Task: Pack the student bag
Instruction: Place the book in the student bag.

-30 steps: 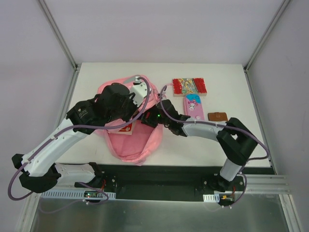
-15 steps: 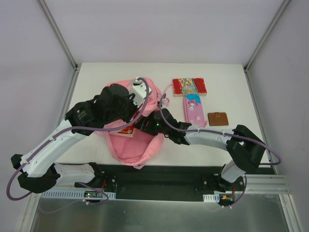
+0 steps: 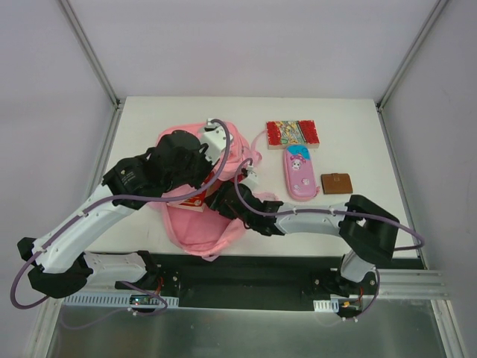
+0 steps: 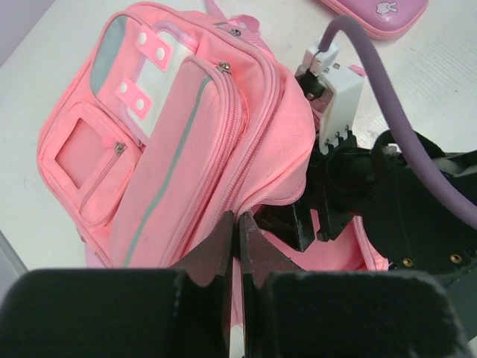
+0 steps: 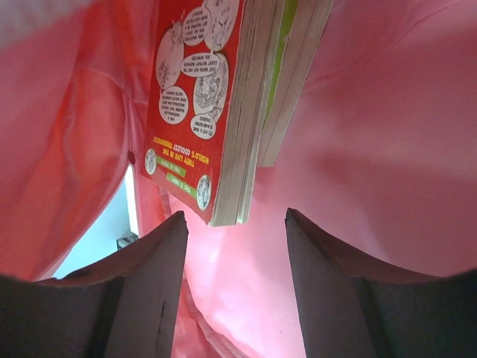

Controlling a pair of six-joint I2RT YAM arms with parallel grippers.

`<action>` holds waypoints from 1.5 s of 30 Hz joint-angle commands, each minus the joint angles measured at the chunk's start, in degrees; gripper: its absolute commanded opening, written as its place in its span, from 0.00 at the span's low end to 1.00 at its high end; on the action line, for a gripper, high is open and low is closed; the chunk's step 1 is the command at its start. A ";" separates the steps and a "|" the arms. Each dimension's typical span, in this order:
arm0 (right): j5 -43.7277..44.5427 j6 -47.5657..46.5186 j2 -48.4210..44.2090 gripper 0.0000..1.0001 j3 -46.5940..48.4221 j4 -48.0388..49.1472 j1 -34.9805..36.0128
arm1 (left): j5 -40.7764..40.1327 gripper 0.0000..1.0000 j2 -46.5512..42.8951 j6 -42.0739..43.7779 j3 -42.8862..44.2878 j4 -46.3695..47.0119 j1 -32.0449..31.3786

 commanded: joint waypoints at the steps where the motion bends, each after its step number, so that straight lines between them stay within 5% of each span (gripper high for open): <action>1: 9.25 -2.97 -5.57 0.56 -2.20 4.53 1.68 | -5.77 0.00 -1.13 -1.25 -0.58 6.02 -0.09; 8: 14.26 -6.93 -5.86 0.57 -1.24 4.44 5.72 | -7.53 0.00 0.88 -1.69 0.73 6.81 -0.18; 33: 9.96 7.48 12.60 0.58 7.46 9.01 2.12 | -4.19 0.00 -0.17 -3.01 2.67 7.86 -0.09; 38: 8.20 7.31 13.13 0.46 6.93 10.33 1.77 | -4.72 0.00 -0.43 -2.75 2.31 7.95 -0.18; 45: 8.73 3.27 8.92 0.13 3.51 12.35 0.54 | -4.28 0.00 -1.31 -3.01 0.56 8.04 -0.09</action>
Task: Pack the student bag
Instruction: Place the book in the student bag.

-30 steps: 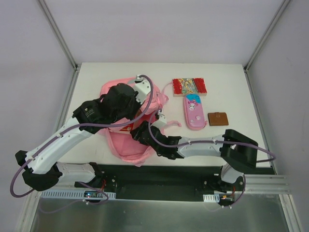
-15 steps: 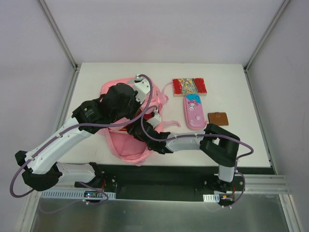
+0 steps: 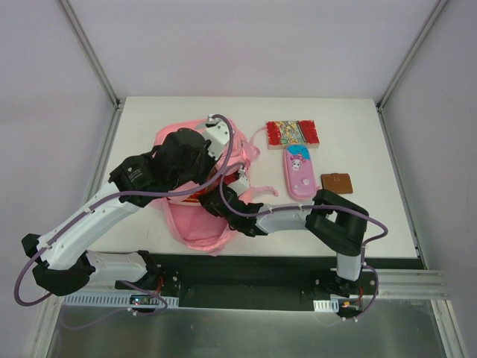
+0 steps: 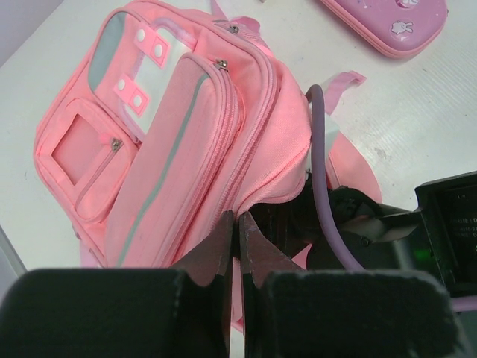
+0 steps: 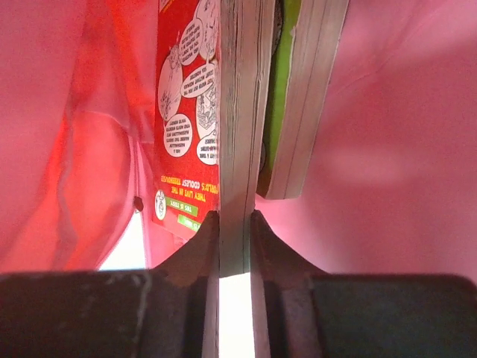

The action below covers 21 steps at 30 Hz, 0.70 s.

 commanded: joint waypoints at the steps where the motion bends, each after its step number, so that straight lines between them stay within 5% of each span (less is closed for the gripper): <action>1: 0.31 -3.42 -4.53 0.12 -2.39 2.71 -1.25 | -1.57 0.00 -3.26 -0.26 0.58 5.48 -0.20; 8: 2.61 -11.94 -9.19 0.08 -2.76 1.75 -2.83 | -1.13 0.00 -5.10 0.62 -1.53 5.39 -0.11; 17: -13.39 -12.05 -2.17 0.18 2.61 1.39 -9.34 | 0.80 0.00 -5.89 0.98 -2.06 5.65 -0.20; 21: -14.71 -13.18 -2.07 0.39 2.87 2.36 -9.43 | 0.80 0.00 -5.54 1.15 -2.50 6.01 -0.20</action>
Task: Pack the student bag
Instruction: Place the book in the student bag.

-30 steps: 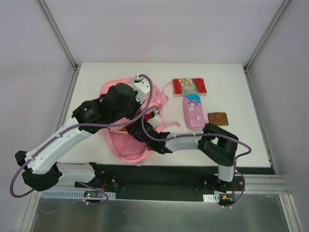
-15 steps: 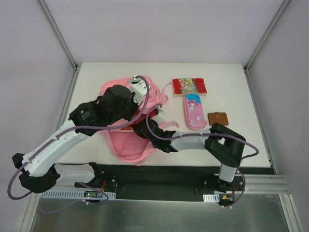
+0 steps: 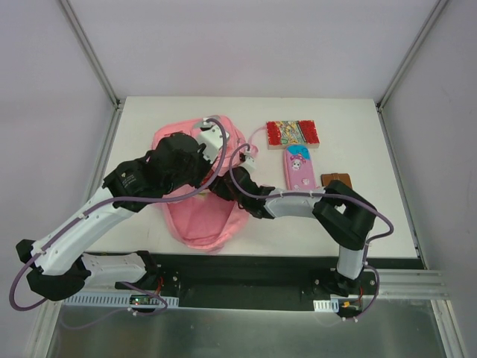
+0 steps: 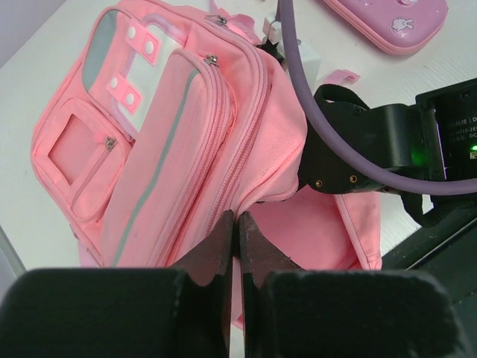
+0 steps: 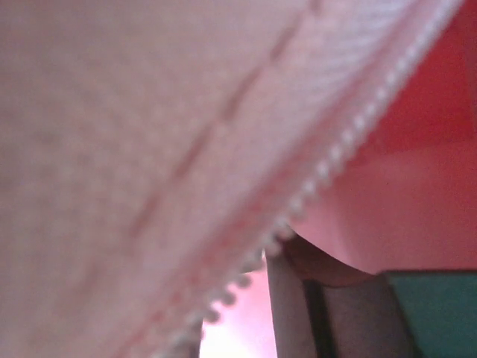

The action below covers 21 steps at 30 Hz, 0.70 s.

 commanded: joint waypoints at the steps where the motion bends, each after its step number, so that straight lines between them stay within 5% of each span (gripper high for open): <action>1: -4.11 -1.71 -0.17 0.43 2.07 3.04 0.12 | 0.21 0.00 -2.16 0.82 0.34 5.02 -0.11; 3: -4.63 -2.32 -1.14 0.50 1.36 3.04 0.30 | -0.14 0.00 -2.07 1.00 0.25 5.20 -0.20; 14: -6.84 -9.71 -17.37 0.54 -11.71 1.99 3.20 | -4.90 0.00 -3.73 0.56 -4.39 6.60 0.76; 21: -3.60 -10.76 -30.40 0.54 -20.51 -3.72 4.78 | -1.91 0.00 -6.11 -1.55 -10.20 7.66 8.75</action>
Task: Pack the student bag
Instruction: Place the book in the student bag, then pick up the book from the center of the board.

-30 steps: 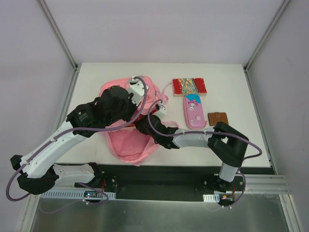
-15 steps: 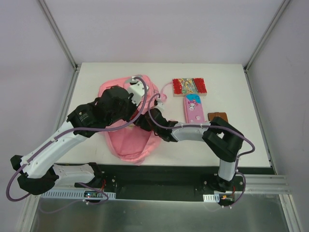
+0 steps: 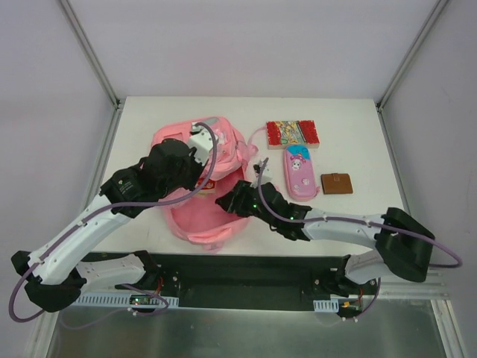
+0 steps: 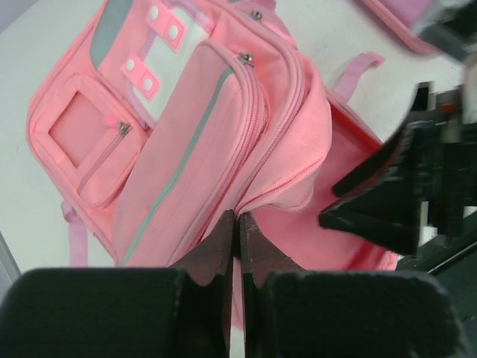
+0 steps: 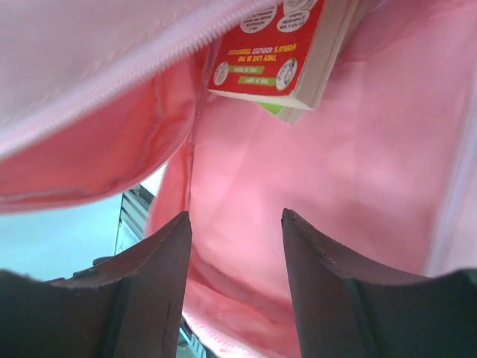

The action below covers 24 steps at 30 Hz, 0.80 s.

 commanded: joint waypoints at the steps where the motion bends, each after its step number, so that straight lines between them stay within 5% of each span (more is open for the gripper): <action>1: 3.41 -1.34 -10.27 0.54 -4.35 -5.25 0.41 | -0.66 0.00 -1.98 -0.98 -2.81 3.40 7.70; 9: 10.77 -3.98 -24.26 0.55 -9.98 -13.42 0.24 | 0.58 0.00 0.04 -0.37 -5.55 2.78 12.21; 12: 14.48 -2.22 -28.13 0.63 -10.07 -20.19 -1.51 | 1.98 0.00 -0.40 -0.19 -5.90 2.52 13.61; 21: 7.46 -2.74 -32.09 0.78 -10.07 -30.92 -13.64 | 9.44 0.00 0.66 -3.26 -6.96 2.08 19.59; 22: 6.59 -2.92 -31.92 0.79 -9.81 -32.06 -15.22 | 12.94 0.05 0.40 -3.35 -6.69 2.08 19.59; 23: 4.75 -2.84 -31.74 0.80 -9.72 -32.59 -16.10 | 15.24 0.28 0.22 -3.27 -6.34 2.25 19.59; 24: 3.60 -2.75 -31.22 0.82 -9.89 -32.86 -17.07 | 16.82 0.35 0.30 -3.27 -5.47 2.52 19.59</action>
